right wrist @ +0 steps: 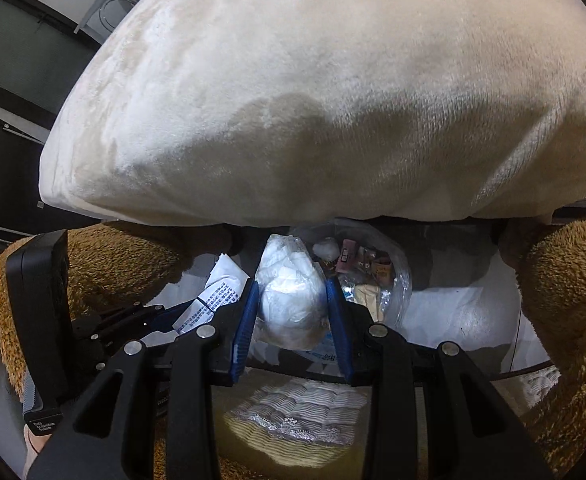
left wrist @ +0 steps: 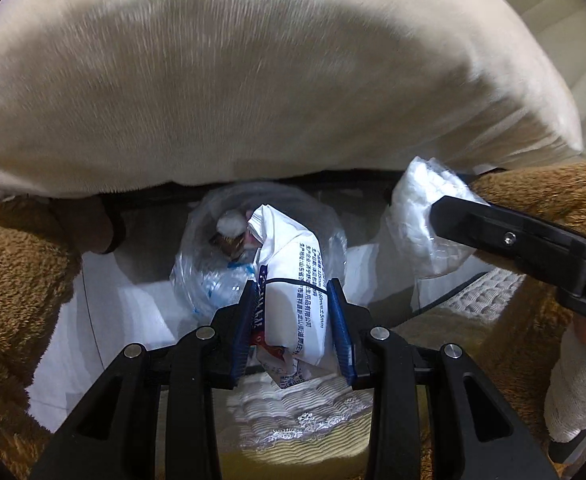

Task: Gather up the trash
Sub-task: 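Open both grippers over the clear bag, dropping packet and small bag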

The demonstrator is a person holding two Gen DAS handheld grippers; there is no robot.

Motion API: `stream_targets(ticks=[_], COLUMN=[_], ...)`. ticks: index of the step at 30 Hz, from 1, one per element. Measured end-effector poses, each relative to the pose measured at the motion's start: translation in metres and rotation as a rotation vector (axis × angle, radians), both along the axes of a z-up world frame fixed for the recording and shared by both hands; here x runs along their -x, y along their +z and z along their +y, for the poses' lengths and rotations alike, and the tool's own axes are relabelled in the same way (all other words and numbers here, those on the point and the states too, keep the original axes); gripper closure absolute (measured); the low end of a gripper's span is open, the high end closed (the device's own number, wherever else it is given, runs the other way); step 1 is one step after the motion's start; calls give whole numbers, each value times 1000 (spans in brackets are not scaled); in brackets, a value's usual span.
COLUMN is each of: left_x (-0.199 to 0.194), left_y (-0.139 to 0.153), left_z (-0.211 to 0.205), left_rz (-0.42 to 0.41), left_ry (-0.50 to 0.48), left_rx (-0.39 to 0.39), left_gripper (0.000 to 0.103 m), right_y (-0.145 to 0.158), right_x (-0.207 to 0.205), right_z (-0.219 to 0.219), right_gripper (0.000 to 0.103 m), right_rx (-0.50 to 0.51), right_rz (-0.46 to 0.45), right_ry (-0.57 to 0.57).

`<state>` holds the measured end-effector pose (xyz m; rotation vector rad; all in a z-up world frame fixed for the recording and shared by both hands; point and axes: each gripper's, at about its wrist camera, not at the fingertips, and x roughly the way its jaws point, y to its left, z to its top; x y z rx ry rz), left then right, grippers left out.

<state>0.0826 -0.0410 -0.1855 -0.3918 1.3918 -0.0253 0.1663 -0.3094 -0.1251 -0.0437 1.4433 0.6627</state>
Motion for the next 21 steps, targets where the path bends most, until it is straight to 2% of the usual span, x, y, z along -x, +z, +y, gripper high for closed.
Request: stream_targets(ticks=[4, 12, 13, 14, 15, 19, 21], left_x=[-1, 2, 1, 1, 1, 3, 3], left_y=[-13, -15, -15, -13, -12, -8, -6], left_z=[1, 2, 1, 1, 1, 3, 3], left_rz=[57, 65, 67, 67, 60, 40, 32], left_ry=[-4, 6, 6, 3, 4, 12, 13], left_rx=[0, -4, -9, -15, -22, -28, -36], left_gripper=[69, 67, 59, 46, 42, 39, 39], right_y=[-16, -20, -19, -18, -17, -17, -15], right_x=[-4, -8, -8, -9, -11, -14, -15], right_z=[5, 3, 3, 1, -2, -7, -10], right_gripper=[67, 67, 65, 65, 64, 50, 48], right_rx=[43, 46, 39, 33, 25, 0, -13], right_rz=[43, 44, 43, 42, 46, 56, 57], right_ry=[-15, -26, -30, -38, -46, -70, -79])
